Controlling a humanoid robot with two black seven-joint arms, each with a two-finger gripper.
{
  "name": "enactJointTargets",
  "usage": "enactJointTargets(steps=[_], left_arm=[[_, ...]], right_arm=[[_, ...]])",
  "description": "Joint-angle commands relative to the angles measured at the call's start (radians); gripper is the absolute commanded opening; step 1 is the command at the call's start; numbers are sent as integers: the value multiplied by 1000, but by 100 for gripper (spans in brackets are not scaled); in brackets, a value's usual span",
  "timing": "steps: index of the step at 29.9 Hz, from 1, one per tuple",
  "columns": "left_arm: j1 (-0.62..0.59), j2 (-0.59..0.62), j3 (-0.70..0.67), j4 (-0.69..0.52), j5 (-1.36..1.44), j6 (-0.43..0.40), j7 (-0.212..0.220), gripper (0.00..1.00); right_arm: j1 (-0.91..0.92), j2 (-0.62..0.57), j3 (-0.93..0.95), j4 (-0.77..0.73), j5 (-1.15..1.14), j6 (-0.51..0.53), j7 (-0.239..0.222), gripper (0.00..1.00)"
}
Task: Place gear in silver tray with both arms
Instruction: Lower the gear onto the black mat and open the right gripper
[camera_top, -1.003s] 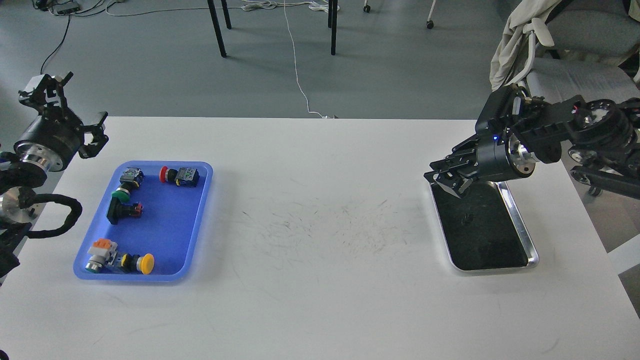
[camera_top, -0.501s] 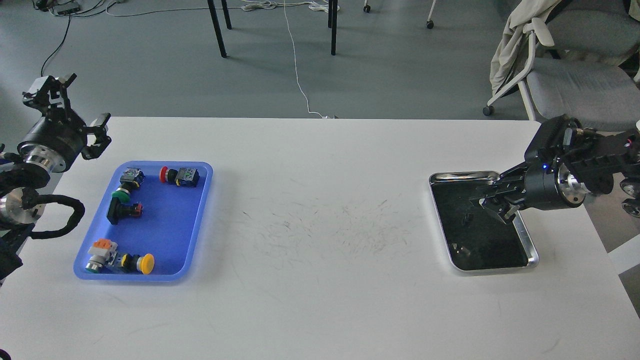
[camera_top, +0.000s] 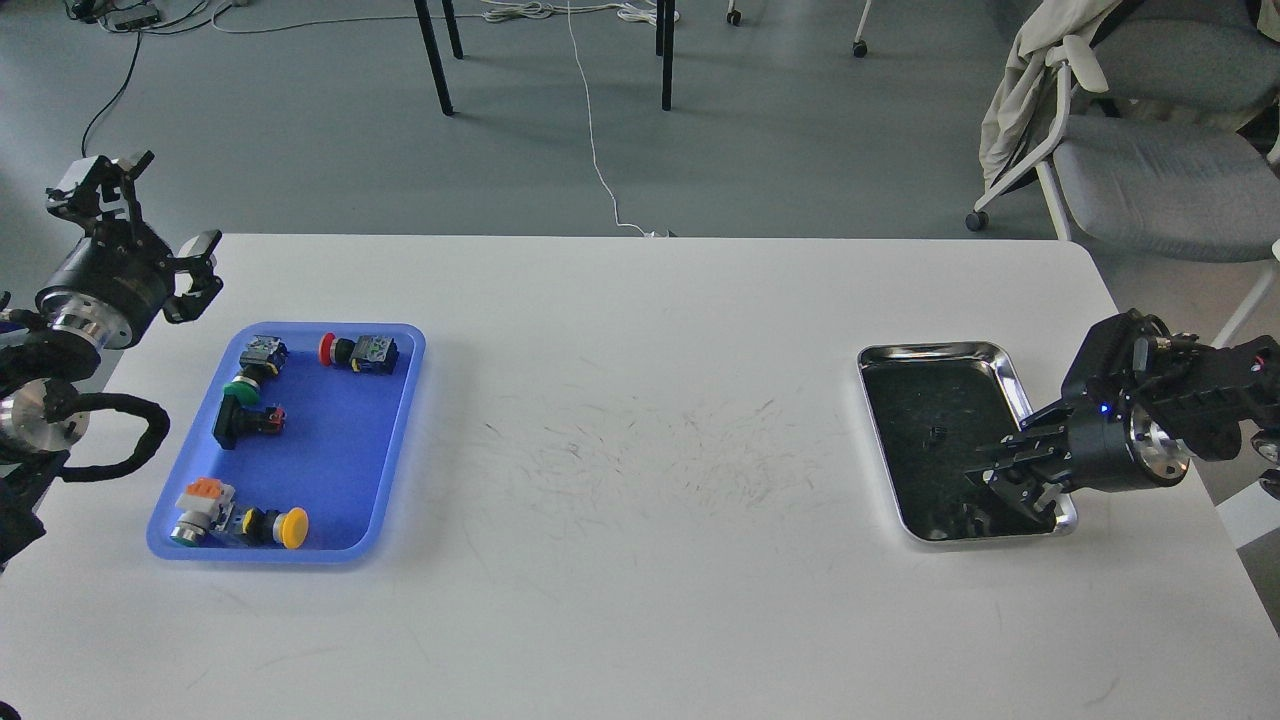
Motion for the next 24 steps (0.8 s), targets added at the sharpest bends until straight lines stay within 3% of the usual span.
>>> enactJointTargets(steps=[1,13,24], left_arm=[[2,3,0,0,0,-2,-2,99],[12,8,-2,-1,-2,-10,-3,99],[12,9,-2,-1,-2,-10,-3,99]], right_arm=[[-11,2,0,-18,-3,0,0,1],[-28,12,6,-54,-3,-8,0,2],[-33,15,20,-55,8,-10,0,38]])
